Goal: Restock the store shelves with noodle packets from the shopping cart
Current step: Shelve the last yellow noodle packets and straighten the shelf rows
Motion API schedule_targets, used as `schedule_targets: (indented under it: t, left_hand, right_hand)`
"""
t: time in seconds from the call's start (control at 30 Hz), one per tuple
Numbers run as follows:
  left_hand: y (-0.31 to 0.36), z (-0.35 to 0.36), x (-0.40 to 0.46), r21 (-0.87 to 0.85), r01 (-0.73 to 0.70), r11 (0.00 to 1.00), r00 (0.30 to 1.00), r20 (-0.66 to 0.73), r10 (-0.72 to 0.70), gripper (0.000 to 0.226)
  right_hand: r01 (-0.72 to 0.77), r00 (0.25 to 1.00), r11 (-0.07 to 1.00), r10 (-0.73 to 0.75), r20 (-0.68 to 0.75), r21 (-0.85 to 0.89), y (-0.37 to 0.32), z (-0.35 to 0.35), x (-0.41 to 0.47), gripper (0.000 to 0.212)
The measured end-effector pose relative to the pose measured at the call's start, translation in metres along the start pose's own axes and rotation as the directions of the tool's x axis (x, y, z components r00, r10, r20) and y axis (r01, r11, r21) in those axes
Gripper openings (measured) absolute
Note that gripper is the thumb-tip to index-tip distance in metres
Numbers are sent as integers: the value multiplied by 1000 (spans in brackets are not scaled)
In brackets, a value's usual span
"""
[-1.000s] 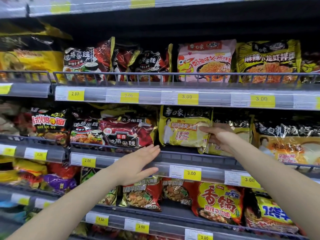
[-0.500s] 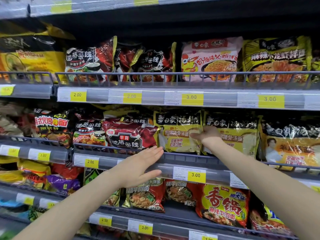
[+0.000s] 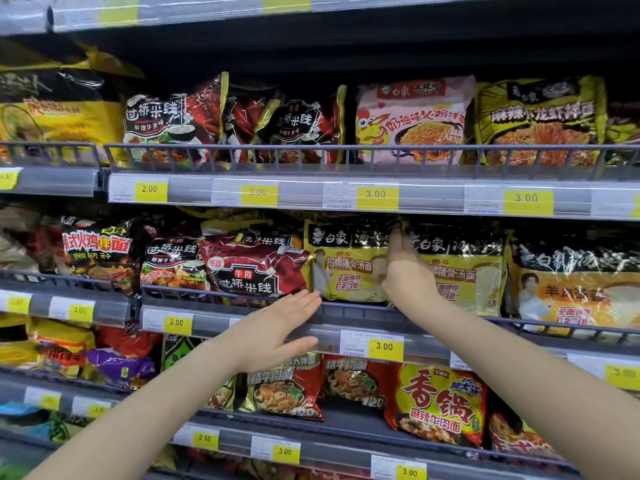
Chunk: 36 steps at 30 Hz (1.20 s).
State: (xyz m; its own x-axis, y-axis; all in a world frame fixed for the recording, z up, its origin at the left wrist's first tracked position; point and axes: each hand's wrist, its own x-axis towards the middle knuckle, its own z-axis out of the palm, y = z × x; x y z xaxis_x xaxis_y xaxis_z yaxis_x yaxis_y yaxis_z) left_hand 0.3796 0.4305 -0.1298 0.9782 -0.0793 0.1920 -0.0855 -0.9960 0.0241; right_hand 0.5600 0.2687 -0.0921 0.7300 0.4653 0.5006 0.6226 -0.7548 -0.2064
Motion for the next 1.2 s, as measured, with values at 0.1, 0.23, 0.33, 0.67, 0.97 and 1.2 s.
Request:
schedule_targets:
  t: [0.1,0.23,0.33,0.67,0.97,1.2]
  left_hand:
    - [2,-1,0,2,3,1000,1000,1,-3,78]
    - [2,0,-1,8,16,1000,1000,7,-16,78]
    - [4,-2,-1,12,18,1000,1000,11,-18,78]
    - [48,3,16,-140,216,966,944,-223,-243,79]
    - [69,-34,76,-680,430,594,811,2,-585,64]
    - [57,-36,97,-737,476,479,759,69,-647,65]
  right_hand:
    - [112,988,983,-125,-87,-144,10,-4,-8,83]
    - [217,976,950,-210,54,-223,33,-10,-28,55]
    - [293,956,920,-284,71,-259,55,-11,-57,51]
    - [204,967,978,-209,143,50,62,-30,-75,42]
    - [-7,937,942,-111,331,337,32,-18,-34,45]
    - [-64,929,930,-77,361,363,31,-23,-25,39]
